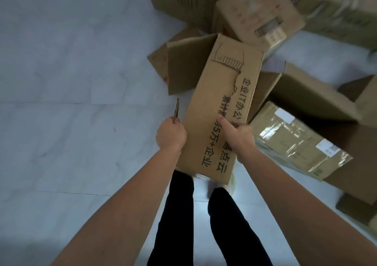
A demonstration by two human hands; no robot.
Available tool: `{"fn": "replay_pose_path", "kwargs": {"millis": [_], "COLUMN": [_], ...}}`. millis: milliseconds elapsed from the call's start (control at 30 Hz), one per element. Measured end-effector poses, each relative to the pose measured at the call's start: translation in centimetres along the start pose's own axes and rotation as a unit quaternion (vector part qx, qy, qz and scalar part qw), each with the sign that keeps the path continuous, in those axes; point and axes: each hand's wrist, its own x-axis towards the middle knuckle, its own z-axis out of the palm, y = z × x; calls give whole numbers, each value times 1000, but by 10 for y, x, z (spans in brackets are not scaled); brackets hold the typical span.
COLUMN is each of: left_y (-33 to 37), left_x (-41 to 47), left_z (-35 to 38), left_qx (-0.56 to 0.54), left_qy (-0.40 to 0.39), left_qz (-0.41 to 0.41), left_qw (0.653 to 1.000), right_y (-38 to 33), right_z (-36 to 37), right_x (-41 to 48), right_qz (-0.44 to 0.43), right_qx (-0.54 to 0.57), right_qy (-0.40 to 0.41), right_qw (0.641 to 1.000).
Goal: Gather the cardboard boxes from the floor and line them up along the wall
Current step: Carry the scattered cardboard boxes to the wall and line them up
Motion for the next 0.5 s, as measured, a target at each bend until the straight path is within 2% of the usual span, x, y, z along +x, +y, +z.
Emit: {"fn": "replay_pose_path", "kwargs": {"millis": [167,267,400,500], "left_y": [7,-7,-46,-86], "left_x": [-72,-109,-138,-145], "left_z": [-112,-183,-282,-356], "left_qx": [-42,-82,-113,-132], "left_qy": [55,109,199,246], "left_qz": [-9,-11,-7,-9], "left_qw": [998,991,973,960], "right_y": [-57,-88,-132,-156], "right_z": [-14,-3,37,90], "right_x": [-113,-179,-263,-331], "right_qz": [-61,-126,-204,-263], "right_qx": [-10,-35,-31,-69], "right_qy": [-10,-19,-57,-71], "right_qw": [998,991,977,960]}}
